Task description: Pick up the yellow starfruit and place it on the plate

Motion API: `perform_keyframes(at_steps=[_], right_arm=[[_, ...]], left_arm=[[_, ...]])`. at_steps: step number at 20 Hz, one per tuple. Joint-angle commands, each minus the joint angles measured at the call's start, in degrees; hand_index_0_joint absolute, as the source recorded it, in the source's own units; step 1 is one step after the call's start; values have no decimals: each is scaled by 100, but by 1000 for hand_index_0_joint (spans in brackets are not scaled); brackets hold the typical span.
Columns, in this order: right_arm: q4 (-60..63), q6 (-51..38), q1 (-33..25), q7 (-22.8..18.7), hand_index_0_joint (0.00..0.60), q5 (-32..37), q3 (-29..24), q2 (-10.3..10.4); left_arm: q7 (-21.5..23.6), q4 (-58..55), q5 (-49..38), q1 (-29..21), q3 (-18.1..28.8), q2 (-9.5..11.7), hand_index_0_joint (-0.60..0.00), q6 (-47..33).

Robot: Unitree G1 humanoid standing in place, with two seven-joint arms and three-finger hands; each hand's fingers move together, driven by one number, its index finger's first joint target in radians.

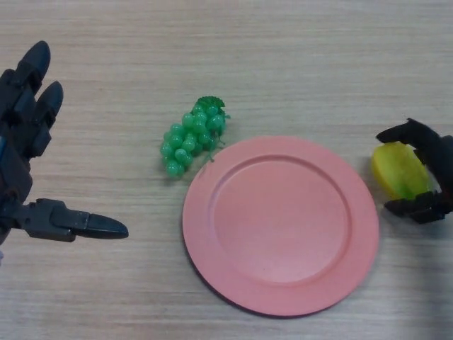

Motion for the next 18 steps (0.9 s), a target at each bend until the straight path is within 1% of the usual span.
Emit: perform_keyframes(at_steps=[1,3,4,6,7,9,10,11,12,13,14,15,16,17,18], right_arm=[[-47,-503,-409,-661,600,-188,-223,-372],[-182,-369,-346,-670,600,-346,-252,-376],[-452,-248,-301,-598,600,-6,-418,-280],[-785,-90,-262,-540,600,121,-439,-288],[-953,-13,-221,-447,600,276,-499,-248],[-1406,199,-156,-348,600,283,-482,-280],[-1893,407,-27,-136,600,475,-517,-176],[-2126,512,34,-25,600,535,-509,-136],[-2668,799,199,248,600,825,-492,53],[-2965,978,275,435,600,1029,-486,157],[-3364,1164,372,425,600,994,-348,282],[-3567,1217,432,454,600,967,-288,332],[-4061,1522,643,667,600,1131,-142,573],[-4210,1509,720,631,600,1013,-37,618],[-4602,1797,927,835,600,1096,107,830]], left_arm=[[142,-276,-120,-183,395,249,0,-598],[124,-256,-136,-172,440,254,0,-620],[123,-256,-152,-203,455,277,0,-583],[99,-280,-172,-187,456,283,0,-549],[91,-284,-147,-176,442,282,0,-558],[77,-275,-148,-192,453,283,0,-555],[55,-286,-190,-178,471,280,0,-522],[52,-298,-197,-176,470,282,0,-499],[56,-332,-222,-190,485,289,0,-453],[59,-347,-210,-190,486,295,0,-448],[58,-375,-228,-211,480,304,0,-363],[70,-378,-222,-218,470,294,0,-369],[72,-403,-218,-188,459,266,0,-426],[70,-416,-225,-173,459,252,0,-457],[86,-406,-194,-192,433,257,0,-496]])
